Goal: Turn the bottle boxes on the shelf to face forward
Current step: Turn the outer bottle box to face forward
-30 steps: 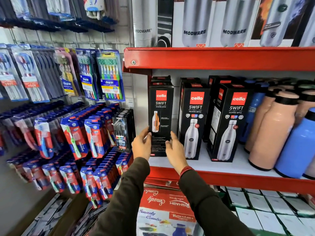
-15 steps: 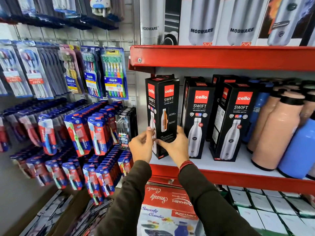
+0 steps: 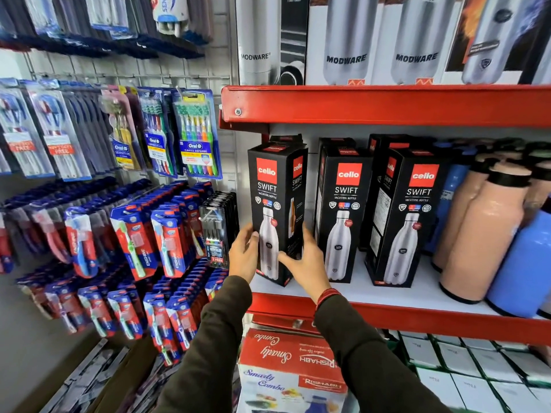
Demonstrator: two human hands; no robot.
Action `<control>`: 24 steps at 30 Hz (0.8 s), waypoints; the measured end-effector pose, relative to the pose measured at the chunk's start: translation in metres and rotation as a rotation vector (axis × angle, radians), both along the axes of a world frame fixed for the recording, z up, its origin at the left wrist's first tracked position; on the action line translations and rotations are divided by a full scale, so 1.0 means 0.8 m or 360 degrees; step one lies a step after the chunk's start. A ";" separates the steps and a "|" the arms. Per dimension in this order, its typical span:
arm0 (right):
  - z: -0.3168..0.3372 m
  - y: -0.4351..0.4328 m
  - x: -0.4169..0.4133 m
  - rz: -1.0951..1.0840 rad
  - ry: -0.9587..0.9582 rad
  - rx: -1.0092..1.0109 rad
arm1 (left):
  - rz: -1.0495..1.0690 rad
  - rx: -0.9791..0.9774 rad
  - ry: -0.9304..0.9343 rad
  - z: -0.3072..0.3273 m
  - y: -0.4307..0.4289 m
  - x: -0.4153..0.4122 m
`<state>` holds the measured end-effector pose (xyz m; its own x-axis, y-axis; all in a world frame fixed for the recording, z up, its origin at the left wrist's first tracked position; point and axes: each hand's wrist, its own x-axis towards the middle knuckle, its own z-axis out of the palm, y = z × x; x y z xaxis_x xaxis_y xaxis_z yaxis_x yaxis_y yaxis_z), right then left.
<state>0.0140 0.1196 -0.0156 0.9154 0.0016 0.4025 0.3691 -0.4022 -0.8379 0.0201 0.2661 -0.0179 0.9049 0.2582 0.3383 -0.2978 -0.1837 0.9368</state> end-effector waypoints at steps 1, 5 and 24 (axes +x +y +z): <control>-0.001 -0.001 0.001 0.0003 0.0000 0.0003 | 0.0004 -0.0017 -0.0016 0.002 -0.002 -0.002; 0.003 -0.007 0.001 -0.0027 -0.0014 -0.0054 | 0.0026 -0.0082 -0.0020 0.002 -0.012 -0.007; -0.006 0.002 0.011 -0.0132 0.0041 0.0007 | 0.0061 -0.0180 -0.0026 -0.001 -0.025 -0.010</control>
